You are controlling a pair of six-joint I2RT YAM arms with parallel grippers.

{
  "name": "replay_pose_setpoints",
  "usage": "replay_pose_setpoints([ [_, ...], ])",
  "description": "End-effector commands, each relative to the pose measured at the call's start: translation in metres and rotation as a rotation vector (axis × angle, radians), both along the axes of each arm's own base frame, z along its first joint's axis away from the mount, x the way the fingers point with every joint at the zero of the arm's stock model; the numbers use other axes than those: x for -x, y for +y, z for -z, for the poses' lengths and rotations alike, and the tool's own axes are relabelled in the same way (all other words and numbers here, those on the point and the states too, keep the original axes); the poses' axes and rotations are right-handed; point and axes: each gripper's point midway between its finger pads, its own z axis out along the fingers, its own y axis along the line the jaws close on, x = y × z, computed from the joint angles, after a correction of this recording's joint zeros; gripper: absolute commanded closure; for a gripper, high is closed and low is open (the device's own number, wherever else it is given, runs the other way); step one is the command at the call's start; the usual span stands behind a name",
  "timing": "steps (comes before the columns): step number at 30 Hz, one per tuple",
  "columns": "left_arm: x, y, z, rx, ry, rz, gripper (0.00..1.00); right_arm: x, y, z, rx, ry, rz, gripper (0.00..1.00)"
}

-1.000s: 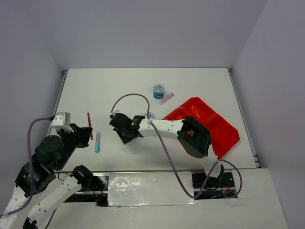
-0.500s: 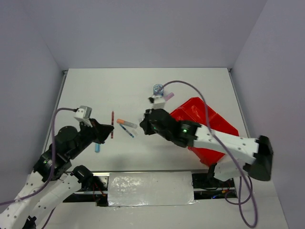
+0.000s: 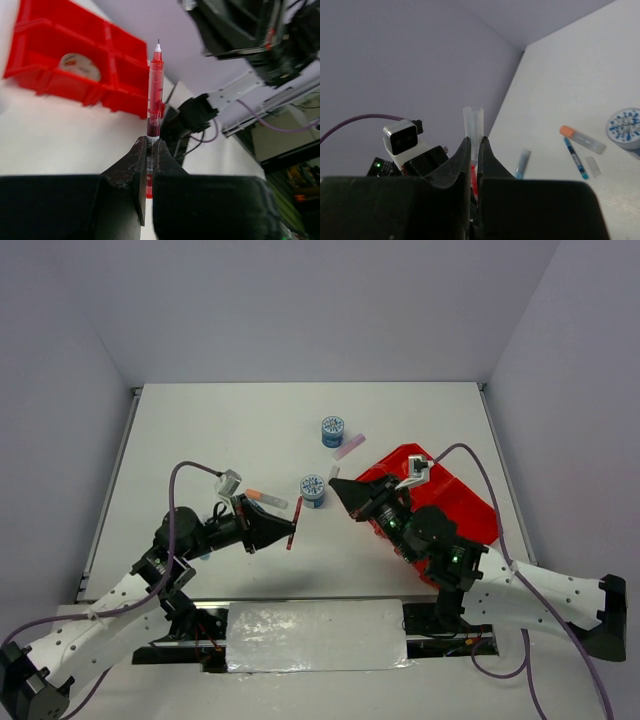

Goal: Sort the stationery into containers
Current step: Close the pen cap on the pen.

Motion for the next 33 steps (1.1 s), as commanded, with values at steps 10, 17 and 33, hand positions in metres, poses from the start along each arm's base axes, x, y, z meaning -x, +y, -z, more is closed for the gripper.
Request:
replay_pose_setpoints([
  [10,0.015,-0.003,-0.034,0.096,-0.133,0.054,1.0,0.023,0.046,-0.057,-0.106,-0.204,-0.182,1.0],
  [17,0.014,-0.001,-0.033,0.09,-0.129,0.038,1.0,0.022,0.055,-0.05,-0.088,-0.193,-0.194,1.0],
  [33,0.009,0.002,-0.029,0.071,-0.117,0.001,1.0,0.016,0.059,-0.037,-0.029,-0.175,-0.17,1.0],
])
